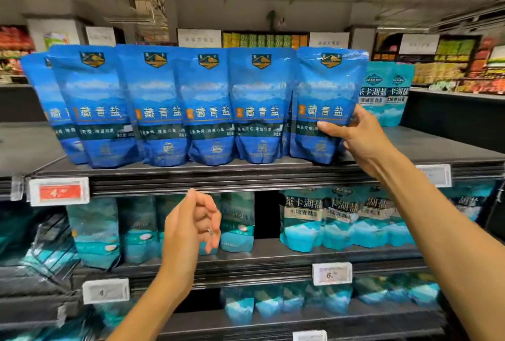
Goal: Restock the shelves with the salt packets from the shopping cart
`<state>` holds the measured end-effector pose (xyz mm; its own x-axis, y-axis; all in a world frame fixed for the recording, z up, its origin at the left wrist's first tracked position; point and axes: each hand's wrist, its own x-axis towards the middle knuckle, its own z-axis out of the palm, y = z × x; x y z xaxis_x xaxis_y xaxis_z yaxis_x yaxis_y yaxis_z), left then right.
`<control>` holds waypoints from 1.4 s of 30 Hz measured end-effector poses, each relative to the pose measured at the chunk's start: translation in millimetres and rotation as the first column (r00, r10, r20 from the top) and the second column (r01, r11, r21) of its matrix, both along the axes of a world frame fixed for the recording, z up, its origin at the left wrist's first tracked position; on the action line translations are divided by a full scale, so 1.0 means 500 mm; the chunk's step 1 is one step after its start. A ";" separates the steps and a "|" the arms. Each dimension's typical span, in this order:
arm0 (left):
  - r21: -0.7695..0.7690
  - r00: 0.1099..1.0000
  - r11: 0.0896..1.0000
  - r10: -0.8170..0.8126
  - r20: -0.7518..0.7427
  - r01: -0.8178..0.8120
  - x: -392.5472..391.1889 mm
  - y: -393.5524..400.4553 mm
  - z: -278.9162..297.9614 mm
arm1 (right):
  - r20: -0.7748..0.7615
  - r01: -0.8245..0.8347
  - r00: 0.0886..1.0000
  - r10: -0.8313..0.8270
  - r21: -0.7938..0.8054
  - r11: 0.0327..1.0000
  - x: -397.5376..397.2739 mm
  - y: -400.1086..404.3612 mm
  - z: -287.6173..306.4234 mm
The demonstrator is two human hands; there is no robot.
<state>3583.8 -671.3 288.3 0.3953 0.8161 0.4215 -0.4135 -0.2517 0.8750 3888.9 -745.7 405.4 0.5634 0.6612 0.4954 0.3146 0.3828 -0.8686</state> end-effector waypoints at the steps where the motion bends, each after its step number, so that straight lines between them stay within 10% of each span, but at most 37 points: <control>1: -0.004 1.000 1.000 -0.004 0.003 0.004 0.002 0.000 -0.001 | 0.037 0.030 0.999 -0.030 -0.001 1.000 0.004 -0.004 0.002; 22: -0.032 1.000 0.999 -0.009 0.022 0.010 0.010 0.012 -0.015 | 0.385 0.510 0.802 -0.456 -0.042 0.859 -0.007 0.026 -0.026; 42: -0.058 1.000 0.998 -0.006 0.012 0.007 0.007 0.015 -0.025 | 0.413 0.525 0.784 -0.463 -0.043 0.850 -0.024 0.003 -0.050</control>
